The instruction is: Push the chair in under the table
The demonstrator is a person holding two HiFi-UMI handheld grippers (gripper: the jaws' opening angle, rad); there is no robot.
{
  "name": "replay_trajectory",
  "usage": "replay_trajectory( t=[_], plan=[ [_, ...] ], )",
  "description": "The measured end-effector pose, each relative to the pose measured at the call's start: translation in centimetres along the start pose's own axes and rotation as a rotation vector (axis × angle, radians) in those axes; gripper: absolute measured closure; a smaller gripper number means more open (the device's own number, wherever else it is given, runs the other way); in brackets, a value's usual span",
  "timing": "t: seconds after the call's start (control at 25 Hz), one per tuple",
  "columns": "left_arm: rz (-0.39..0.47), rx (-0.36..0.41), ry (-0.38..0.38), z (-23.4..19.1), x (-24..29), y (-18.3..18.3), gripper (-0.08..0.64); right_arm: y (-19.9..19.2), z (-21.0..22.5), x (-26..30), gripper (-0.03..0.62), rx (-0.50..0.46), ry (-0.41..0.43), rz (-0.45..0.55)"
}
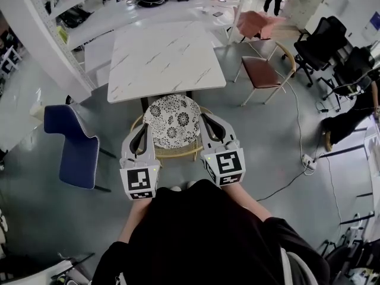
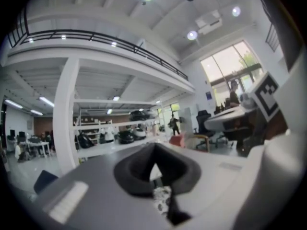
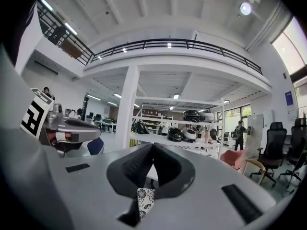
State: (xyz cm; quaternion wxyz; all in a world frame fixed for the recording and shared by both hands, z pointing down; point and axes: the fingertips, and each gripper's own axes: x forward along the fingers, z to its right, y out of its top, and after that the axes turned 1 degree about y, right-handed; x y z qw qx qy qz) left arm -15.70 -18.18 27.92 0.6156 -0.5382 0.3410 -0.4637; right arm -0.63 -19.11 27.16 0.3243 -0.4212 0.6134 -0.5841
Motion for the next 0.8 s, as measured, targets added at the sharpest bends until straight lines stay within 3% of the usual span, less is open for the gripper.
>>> replay_trajectory(
  t=[0.8],
  plan=[
    [0.013, -0.013, -0.005, 0.85, -0.3, 0.12, 0.552, -0.13, 0.26, -0.73, 0.571, 0.001, 0.003, 0.009]
  ],
)
